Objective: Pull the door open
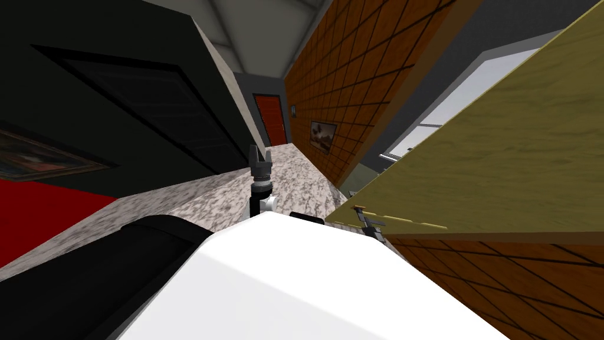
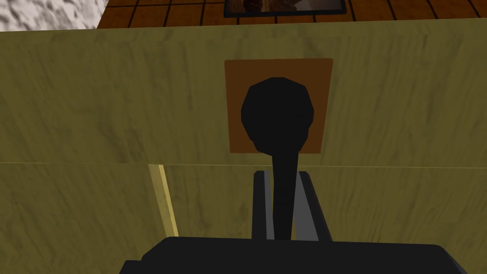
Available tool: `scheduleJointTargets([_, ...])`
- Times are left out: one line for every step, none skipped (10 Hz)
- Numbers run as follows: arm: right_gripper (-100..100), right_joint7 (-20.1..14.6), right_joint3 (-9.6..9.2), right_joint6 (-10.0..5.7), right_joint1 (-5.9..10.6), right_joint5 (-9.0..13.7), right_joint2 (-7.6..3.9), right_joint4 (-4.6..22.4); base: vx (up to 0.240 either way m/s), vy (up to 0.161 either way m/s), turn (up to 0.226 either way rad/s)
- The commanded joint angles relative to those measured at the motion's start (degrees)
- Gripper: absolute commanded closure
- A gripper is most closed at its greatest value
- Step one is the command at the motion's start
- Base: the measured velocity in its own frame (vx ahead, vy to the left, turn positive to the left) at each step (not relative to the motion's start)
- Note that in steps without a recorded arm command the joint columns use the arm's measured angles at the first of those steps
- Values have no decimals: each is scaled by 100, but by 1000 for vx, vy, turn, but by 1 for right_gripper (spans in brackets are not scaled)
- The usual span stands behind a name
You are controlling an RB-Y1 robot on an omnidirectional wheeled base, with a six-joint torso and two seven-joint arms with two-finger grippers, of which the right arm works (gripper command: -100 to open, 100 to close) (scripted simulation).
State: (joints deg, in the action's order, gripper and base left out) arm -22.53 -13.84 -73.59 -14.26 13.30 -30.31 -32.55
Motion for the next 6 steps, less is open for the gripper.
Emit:
scheduleJointTargets([100,-14,-16,-36,25,2,-7,38,-187,-59,164])
scheduleJointTargets([100,-21,-26,-53,40,4,-12,63,-210,-43,134])
scheduleJointTargets([100,-29,-37,-72,57,7,-18,92,-200,-49,142])
scheduleJointTargets([100,-37,-48,-92,74,9,-23,122,-188,-63,142])
scheduleJointTargets([100,-46,-60,-113,92,11,-29,153,-206,-67,164])
scheduleJointTargets([100,-55,-72,-134,111,14,-35,185,-210,-75,160])
